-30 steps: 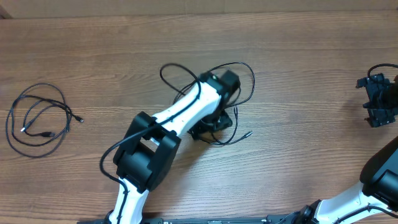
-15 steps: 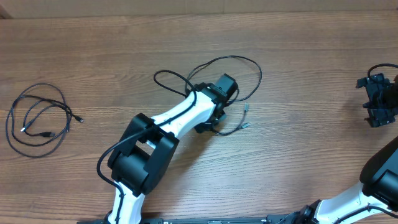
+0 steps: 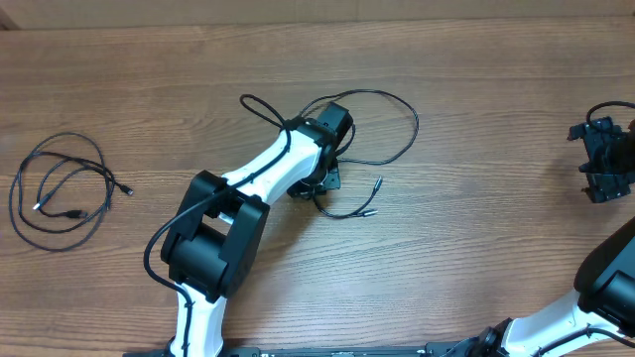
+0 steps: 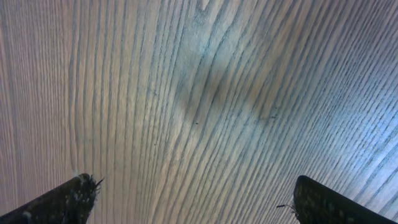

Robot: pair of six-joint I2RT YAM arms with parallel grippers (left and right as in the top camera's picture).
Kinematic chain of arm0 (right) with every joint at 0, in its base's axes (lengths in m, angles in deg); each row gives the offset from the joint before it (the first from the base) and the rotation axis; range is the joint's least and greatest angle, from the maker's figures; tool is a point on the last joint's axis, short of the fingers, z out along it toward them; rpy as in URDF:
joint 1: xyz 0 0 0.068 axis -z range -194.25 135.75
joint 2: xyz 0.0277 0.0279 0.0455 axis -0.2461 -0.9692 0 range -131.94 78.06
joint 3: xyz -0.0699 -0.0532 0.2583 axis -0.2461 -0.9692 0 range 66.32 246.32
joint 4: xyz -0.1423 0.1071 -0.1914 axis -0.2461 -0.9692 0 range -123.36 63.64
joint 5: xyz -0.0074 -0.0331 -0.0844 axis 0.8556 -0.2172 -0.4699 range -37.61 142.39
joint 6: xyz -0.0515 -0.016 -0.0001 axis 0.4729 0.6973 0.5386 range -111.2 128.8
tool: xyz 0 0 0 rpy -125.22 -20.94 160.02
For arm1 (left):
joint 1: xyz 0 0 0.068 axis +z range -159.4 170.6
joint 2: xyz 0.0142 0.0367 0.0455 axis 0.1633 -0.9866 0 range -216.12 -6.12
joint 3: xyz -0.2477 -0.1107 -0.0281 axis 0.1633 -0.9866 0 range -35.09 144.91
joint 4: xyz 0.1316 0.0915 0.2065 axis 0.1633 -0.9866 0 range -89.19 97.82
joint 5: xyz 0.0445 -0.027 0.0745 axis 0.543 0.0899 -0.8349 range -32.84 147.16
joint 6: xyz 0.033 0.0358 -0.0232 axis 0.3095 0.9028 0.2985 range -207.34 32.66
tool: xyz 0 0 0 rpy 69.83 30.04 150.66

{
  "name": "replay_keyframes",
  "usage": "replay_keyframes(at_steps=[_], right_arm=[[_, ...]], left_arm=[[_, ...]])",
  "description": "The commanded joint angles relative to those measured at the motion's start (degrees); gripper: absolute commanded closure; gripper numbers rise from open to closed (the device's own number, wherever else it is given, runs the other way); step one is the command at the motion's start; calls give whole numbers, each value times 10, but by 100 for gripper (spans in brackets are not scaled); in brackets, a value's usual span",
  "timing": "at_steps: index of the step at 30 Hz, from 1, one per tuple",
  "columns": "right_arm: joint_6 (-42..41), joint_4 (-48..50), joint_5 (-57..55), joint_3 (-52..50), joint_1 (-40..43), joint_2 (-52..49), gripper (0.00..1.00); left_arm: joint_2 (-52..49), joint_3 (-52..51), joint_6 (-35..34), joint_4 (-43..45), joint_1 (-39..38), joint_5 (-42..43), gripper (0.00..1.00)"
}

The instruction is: Untangle cables

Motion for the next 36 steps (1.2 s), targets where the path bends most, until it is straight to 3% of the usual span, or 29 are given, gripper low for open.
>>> replay_keyframes(at_steps=[1, 11, 24, 36], right_arm=[[-2, 1, -3, -2, 0, 5, 0], [-2, 1, -3, -2, 0, 5, 0], [-2, 1, -3, -2, 0, 5, 0], [-2, 1, -3, -2, 0, 5, 0]], left_arm=[[-12, 51, 55, -28, 9, 16, 96], [-12, 90, 119, -65, 8, 12, 96], [-12, 96, 118, -87, 9, -69, 96], [-12, 281, 112, -184, 49, -87, 96]])
